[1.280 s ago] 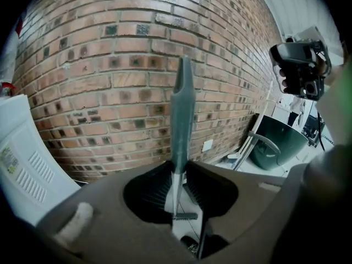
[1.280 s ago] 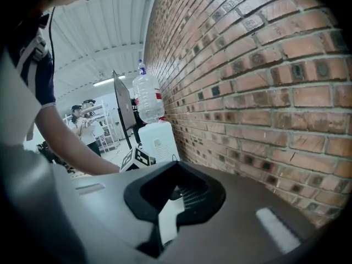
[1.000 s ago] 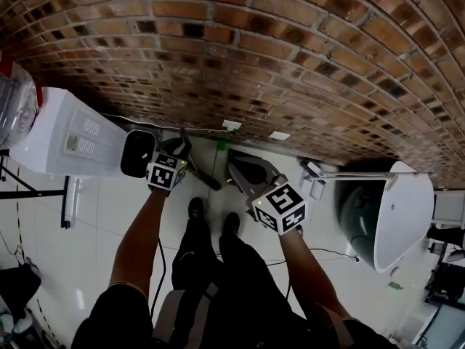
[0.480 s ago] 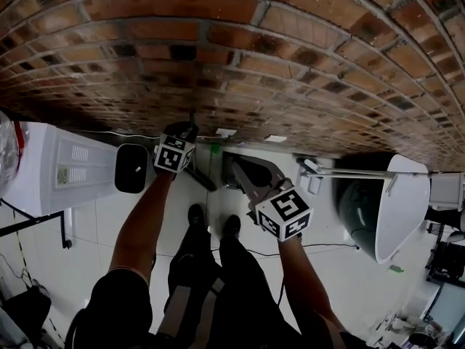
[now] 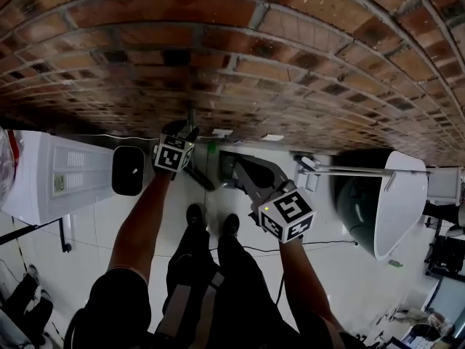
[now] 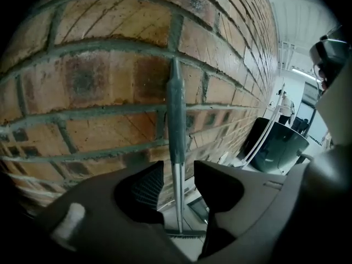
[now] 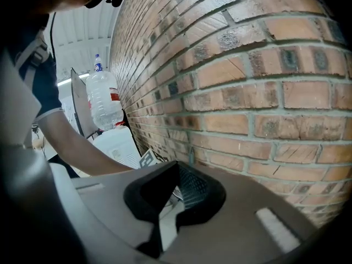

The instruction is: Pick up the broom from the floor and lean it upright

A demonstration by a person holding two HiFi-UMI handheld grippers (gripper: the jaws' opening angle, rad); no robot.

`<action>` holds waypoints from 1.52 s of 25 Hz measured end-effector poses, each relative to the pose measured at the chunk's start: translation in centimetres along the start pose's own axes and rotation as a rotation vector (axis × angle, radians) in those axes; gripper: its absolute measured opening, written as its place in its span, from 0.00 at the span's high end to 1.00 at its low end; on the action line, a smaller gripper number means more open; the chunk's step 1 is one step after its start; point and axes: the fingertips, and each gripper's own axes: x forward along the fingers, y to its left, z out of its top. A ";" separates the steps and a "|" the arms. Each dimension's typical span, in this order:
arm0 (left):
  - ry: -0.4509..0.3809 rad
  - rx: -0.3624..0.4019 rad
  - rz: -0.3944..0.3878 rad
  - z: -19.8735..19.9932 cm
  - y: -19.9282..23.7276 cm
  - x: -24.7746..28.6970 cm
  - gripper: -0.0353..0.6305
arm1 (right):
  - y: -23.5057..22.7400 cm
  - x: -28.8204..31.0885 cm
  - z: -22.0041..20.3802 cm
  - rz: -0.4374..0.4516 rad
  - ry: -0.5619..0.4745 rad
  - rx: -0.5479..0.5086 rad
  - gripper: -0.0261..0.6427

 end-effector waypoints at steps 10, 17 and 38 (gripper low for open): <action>-0.163 -0.050 -0.060 2.9 -4.0 -7.0 0.77 | -0.8 -0.4 0.1 0.003 -0.022 0.008 0.96; -0.278 -0.020 -0.066 5.5 -10.8 -14.2 0.94 | 0.6 -2.5 0.6 0.046 -0.076 0.011 0.96; -0.449 -0.051 -0.037 11.2 -18.6 -27.2 0.94 | 7.5 -6.1 4.7 0.232 -0.213 -0.079 0.96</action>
